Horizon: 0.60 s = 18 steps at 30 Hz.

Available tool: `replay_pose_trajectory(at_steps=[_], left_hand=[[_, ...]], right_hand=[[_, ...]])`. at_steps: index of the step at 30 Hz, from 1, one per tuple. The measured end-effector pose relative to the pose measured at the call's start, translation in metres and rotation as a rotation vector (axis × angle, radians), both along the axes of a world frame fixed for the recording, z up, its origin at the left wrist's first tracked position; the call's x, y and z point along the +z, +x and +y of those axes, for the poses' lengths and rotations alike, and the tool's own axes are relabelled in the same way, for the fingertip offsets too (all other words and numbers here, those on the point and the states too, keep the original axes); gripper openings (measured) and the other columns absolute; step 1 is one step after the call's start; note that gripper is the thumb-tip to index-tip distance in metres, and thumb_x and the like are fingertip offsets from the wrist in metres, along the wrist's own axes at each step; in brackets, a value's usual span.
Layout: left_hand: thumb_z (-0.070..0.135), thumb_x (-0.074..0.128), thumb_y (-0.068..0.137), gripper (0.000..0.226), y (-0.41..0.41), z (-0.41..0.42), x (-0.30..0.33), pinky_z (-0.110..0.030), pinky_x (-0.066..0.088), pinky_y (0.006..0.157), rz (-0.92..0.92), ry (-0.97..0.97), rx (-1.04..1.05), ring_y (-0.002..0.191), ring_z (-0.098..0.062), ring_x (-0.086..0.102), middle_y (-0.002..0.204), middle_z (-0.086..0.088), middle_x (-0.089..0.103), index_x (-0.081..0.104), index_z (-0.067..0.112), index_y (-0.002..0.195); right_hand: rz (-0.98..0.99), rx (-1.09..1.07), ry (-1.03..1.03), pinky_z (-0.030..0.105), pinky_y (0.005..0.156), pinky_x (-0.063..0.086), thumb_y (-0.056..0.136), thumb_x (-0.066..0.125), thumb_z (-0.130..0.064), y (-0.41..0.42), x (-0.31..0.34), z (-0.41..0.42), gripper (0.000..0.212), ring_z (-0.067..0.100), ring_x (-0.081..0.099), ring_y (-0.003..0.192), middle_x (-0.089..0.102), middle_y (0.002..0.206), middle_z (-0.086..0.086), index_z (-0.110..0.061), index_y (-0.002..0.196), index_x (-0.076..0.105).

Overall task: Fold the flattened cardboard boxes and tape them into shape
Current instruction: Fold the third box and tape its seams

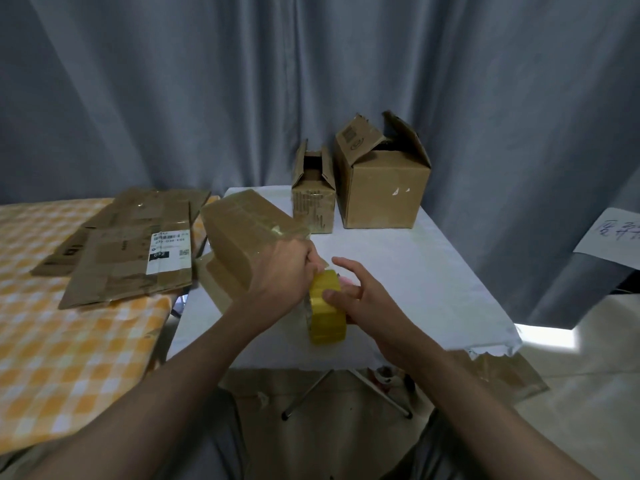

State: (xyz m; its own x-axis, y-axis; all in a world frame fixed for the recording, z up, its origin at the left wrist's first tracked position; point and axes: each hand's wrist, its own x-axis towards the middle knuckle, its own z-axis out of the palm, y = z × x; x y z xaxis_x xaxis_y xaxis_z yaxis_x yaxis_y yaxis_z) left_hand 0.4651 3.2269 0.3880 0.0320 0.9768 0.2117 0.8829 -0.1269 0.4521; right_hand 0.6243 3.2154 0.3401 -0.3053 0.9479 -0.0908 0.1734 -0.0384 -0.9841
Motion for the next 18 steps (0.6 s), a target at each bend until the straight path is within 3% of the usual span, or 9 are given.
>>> replay_pose_trajectory(at_steps=[3,8,11,13,15,18], left_hand=[[0.015,0.062,0.092,0.014,0.0,-0.003,0.013,-0.024,0.041,0.069,-0.021,0.102,-0.002,0.078,-0.008,0.057,0.089,0.008,0.065,0.07,0.021,0.082],[0.018,0.069,0.088,0.013,0.006,-0.004,0.047,-0.026,0.044,0.067,-0.124,0.29,-0.075,0.073,-0.003,0.057,0.077,0.013,0.062,0.069,0.023,0.075],[0.019,0.071,0.087,0.018,0.003,0.01,0.055,-0.015,0.038,0.057,-0.154,0.229,-0.028,0.066,0.004,0.059,0.068,0.02,0.062,0.07,0.03,0.073],[0.019,0.072,0.086,0.014,0.004,0.019,0.05,-0.017,0.04,0.057,-0.148,0.167,-0.031,0.066,0.003,0.059,0.067,0.021,0.062,0.076,0.029,0.076],[0.027,0.073,0.087,0.007,0.011,0.024,0.04,-0.023,0.043,0.064,-0.14,0.13,-0.081,0.072,0.0,0.059,0.079,0.018,0.067,0.079,0.027,0.085],[0.041,0.058,0.095,0.025,0.024,0.03,0.022,-0.041,0.048,0.087,0.025,0.104,-0.119,0.103,-0.018,0.059,0.115,0.003,0.068,0.076,0.029,0.107]], right_hand=[[-0.025,-0.051,0.112,0.024,0.072,0.051,0.094,0.065,-0.038,0.001,0.011,0.001,0.034,0.011,0.064,0.091,0.066,0.103,-0.005,-0.056,0.115,0.046],[0.003,-0.119,0.235,0.027,0.063,0.04,0.099,0.059,-0.032,0.007,0.033,0.011,0.008,0.013,0.049,0.068,0.051,0.071,-0.002,-0.037,0.103,0.054],[0.018,-0.063,0.282,0.025,0.058,0.035,0.101,0.056,-0.028,0.018,0.04,0.009,0.003,0.009,0.04,0.06,0.041,0.061,-0.007,-0.03,0.101,0.054],[0.008,-0.051,0.287,0.027,0.058,0.034,0.102,0.055,-0.027,0.024,0.044,0.007,0.003,0.011,0.04,0.062,0.042,0.062,-0.003,-0.028,0.104,0.054],[0.011,-0.049,0.273,0.03,0.063,0.038,0.102,0.055,-0.027,0.031,0.046,0.007,0.003,0.016,0.045,0.067,0.047,0.069,0.005,-0.028,0.105,0.053],[0.002,-0.09,0.264,0.035,0.069,0.042,0.101,0.056,-0.025,0.039,0.047,0.01,0.007,0.02,0.05,0.073,0.053,0.075,0.013,-0.03,0.107,0.053]])
